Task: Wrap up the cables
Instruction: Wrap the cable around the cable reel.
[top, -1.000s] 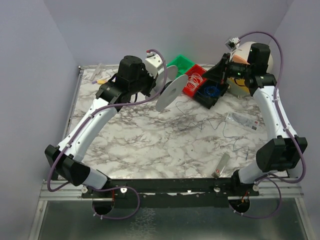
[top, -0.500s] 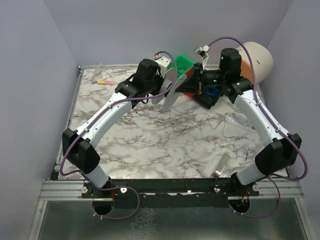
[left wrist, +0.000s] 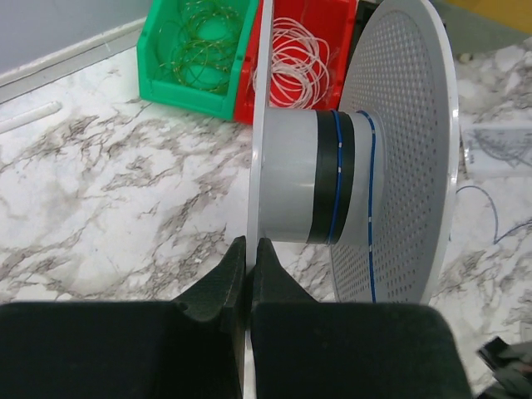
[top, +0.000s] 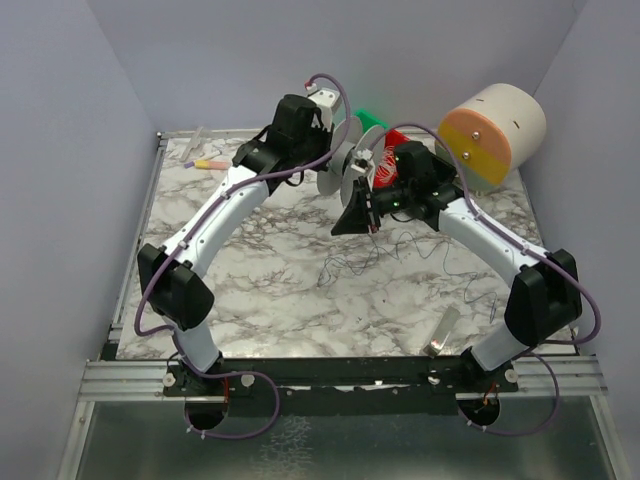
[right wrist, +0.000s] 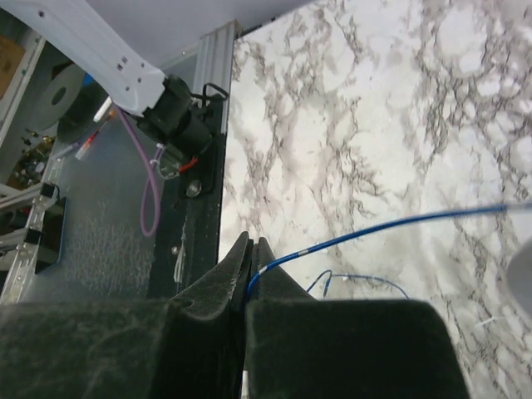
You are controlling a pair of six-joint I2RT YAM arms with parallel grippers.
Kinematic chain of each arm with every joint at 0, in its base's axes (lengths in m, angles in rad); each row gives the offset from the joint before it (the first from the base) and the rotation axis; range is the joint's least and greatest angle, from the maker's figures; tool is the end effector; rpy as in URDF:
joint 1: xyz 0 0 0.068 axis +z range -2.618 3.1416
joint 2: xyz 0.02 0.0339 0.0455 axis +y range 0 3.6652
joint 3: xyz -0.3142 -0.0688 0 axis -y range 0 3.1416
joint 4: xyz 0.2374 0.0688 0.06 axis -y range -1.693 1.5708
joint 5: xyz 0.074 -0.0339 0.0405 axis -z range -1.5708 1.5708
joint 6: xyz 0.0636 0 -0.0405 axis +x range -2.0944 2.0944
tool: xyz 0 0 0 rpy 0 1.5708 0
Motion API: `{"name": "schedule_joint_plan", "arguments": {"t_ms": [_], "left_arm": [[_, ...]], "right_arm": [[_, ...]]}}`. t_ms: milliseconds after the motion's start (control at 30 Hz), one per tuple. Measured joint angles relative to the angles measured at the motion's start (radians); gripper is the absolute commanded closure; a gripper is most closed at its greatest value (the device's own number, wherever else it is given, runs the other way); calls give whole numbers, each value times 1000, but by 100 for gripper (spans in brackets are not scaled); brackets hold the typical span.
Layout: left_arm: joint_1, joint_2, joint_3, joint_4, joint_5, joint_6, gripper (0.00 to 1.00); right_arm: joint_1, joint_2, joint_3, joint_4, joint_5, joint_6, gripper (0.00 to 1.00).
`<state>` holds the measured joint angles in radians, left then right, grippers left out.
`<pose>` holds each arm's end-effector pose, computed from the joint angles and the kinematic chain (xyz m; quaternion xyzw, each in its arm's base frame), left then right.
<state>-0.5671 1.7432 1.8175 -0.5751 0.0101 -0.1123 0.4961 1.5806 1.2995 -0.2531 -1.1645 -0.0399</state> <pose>0.3597 -0.2299 0.4344 0.1964 0.8375 -0.1740 0.4792 0.2828 0.2195 0.3690 -0.4548 0.6275 0.5589 0.2950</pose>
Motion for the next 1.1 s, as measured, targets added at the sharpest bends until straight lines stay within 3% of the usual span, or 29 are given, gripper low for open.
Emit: {"name": "schedule_joint_plan", "arguments": {"t_ms": [400,700,1100], "left_arm": [[131,0,27,21,294,-109,100],[219,-48,-38,74,436,-171,100],[243,-180,-135,137,604,-155,100]], "right_arm": [[-2,-37,-257,258,185,23,100],[-79,-82,-349,412,327,111,99],[-224,-55,-362,451,388,180,100]]}}
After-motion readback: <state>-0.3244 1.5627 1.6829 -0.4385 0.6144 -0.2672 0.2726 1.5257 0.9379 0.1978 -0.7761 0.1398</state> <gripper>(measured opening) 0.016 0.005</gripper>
